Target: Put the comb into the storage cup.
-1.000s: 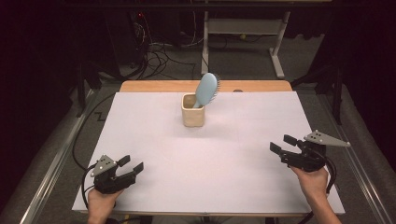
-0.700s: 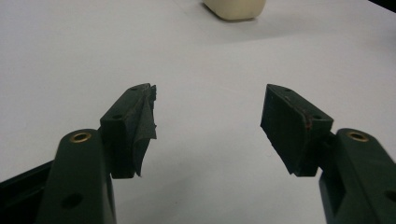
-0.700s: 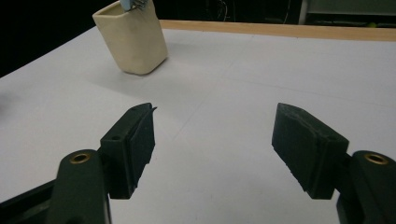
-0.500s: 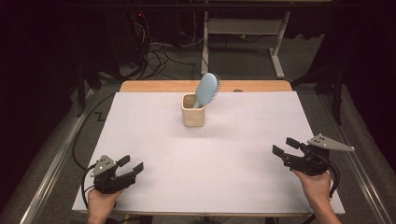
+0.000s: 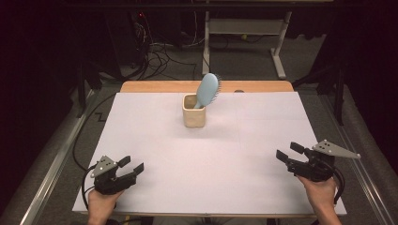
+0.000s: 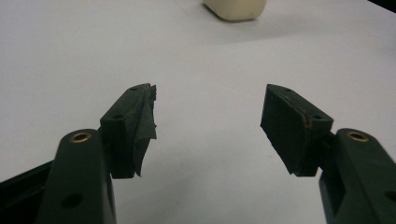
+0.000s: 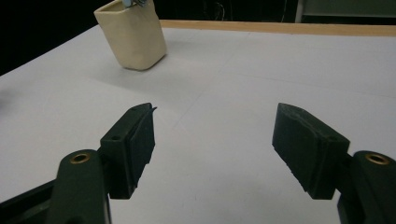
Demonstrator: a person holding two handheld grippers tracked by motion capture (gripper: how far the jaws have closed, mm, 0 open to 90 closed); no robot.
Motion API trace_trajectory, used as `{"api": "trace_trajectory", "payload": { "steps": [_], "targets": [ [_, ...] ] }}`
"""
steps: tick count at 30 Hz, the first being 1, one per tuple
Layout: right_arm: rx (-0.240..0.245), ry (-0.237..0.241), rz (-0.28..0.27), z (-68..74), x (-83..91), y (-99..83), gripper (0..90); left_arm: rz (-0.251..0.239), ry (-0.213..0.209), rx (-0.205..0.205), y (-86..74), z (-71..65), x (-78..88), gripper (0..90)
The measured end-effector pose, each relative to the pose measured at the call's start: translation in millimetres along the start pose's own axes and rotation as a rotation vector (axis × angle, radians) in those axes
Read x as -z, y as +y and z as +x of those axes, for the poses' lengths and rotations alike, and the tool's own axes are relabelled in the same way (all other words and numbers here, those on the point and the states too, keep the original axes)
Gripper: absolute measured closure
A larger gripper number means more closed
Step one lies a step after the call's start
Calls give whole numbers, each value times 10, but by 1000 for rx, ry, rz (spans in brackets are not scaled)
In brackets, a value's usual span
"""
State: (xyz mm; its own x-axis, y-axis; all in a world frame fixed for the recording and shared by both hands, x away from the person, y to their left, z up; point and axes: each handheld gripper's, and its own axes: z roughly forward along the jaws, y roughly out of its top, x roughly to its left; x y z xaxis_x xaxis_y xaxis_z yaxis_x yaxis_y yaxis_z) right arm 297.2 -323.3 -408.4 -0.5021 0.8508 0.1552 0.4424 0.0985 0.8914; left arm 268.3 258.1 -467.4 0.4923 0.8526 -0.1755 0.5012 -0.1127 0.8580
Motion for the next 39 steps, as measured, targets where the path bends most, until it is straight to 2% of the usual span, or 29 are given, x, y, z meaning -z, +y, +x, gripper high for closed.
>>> {"api": "trace_trajectory", "payload": {
  "steps": [32,39],
  "targets": [
    [-31,-12,-21,-1,196,-219,301,0,0,1,3,3,0,354],
    [-15,-19,-15,21,207,-252,301,7,-2,3,2,5,-4,353]
  ]
}}
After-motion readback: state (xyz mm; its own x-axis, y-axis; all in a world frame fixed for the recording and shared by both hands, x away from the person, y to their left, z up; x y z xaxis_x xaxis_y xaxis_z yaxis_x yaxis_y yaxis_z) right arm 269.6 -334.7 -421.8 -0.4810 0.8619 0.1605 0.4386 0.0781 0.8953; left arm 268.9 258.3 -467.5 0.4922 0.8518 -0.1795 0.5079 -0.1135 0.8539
